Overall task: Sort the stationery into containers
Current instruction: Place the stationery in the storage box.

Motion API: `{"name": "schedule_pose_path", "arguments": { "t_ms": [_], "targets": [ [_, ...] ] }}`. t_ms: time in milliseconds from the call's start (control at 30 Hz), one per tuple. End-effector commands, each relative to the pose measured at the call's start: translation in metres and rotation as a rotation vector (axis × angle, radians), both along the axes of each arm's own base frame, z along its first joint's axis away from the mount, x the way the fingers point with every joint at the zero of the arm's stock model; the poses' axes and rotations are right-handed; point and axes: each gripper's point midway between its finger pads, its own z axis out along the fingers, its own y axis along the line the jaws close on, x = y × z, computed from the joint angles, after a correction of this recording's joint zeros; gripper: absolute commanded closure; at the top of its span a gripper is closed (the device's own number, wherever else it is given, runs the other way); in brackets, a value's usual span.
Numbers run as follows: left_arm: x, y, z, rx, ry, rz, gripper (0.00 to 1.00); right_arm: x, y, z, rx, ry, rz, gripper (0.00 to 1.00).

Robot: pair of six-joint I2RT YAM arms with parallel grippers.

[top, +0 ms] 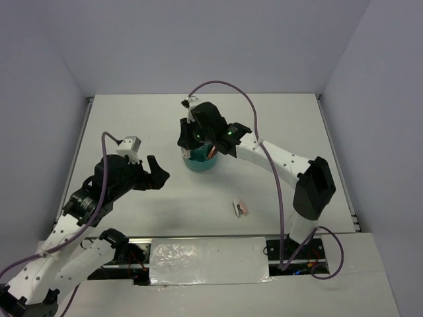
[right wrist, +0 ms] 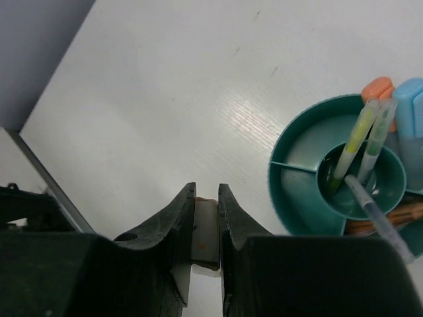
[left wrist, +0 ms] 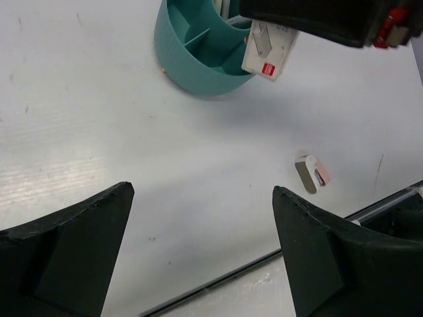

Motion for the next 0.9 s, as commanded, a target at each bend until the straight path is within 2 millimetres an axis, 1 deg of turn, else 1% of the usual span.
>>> {"name": "schedule_pose_path", "arguments": {
  "t_ms": [0, 33, 133, 167, 300, 367, 433, 533, 600, 733, 800, 867],
  "targets": [
    [-0.011, 0.012, 0.015, -0.004, -0.010, 0.037, 0.00, 0.013, 0.006, 0.017, -0.023, -0.145, 0.157, 1.00],
    [-0.014, 0.012, 0.019, -0.015, -0.018, 0.033, 0.01, 0.013, 0.009, 0.013, -0.036, -0.160, 0.192, 1.00],
    [-0.021, 0.010, 0.022, -0.030, -0.012, 0.008, 0.01, 0.013, 0.007, -0.004, -0.130, -0.232, 0.297, 1.00],
    [-0.024, 0.007, 0.023, -0.041, -0.008, -0.014, 0.01, 0.016, 0.005, -0.014, -0.184, -0.267, 0.331, 1.00],
    [-0.035, -0.003, 0.028, -0.078, -0.009, -0.085, 0.01, 0.020, -0.001, -0.033, -0.271, -0.312, 0.383, 1.00],
    [-0.039, -0.004, 0.030, -0.092, -0.022, -0.097, 0.01, 0.025, -0.002, -0.038, -0.308, -0.336, 0.400, 1.00],
    [-0.043, -0.004, 0.030, -0.100, -0.028, -0.107, 0.01, 0.029, -0.005, -0.050, -0.355, -0.339, 0.407, 1.00],
    [-0.048, -0.005, 0.036, -0.123, -0.051, -0.127, 0.01, 0.032, -0.008, -0.058, -0.400, -0.357, 0.434, 0.99],
    [-0.052, -0.005, 0.041, -0.137, -0.075, -0.135, 0.01, 0.034, -0.008, -0.058, -0.402, -0.377, 0.439, 0.98],
    [-0.059, -0.008, 0.048, -0.161, -0.100, -0.168, 0.01, 0.044, -0.012, -0.071, -0.438, -0.373, 0.427, 0.97],
    [-0.061, -0.008, 0.051, -0.165, -0.105, -0.181, 0.01, 0.043, -0.011, -0.076, -0.442, -0.362, 0.439, 0.95],
    [-0.063, -0.008, 0.049, -0.155, -0.101, -0.189, 0.01, 0.041, -0.008, -0.079, -0.432, -0.351, 0.455, 0.88]
  ]
}}
